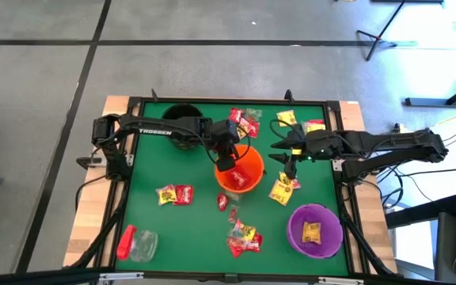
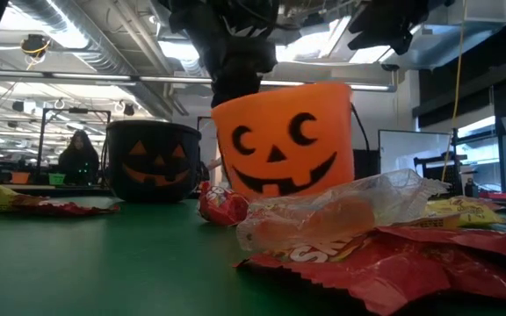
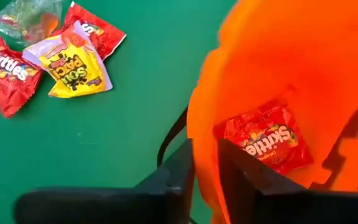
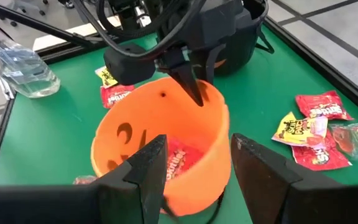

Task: Sort candy
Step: Pour the candies from the orange bin on the table, then put the red candy into the orange bin

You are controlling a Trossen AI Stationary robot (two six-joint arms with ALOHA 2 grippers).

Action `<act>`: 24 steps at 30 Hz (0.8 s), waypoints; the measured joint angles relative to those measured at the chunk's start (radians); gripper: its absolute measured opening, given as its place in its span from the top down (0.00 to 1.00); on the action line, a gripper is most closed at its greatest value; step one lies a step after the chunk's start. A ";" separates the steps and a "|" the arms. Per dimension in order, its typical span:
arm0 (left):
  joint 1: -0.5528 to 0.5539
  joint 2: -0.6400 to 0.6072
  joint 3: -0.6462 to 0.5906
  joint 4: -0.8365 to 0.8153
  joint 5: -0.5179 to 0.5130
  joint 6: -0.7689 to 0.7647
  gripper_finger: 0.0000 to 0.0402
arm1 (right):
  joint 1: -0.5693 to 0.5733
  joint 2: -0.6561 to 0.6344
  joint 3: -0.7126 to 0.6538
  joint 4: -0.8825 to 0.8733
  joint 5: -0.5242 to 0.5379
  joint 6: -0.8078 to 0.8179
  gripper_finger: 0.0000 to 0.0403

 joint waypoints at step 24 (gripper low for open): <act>-0.137 -0.041 0.386 -0.370 -0.105 0.108 0.53 | 0.000 -0.002 0.000 -0.043 0.014 -0.043 0.56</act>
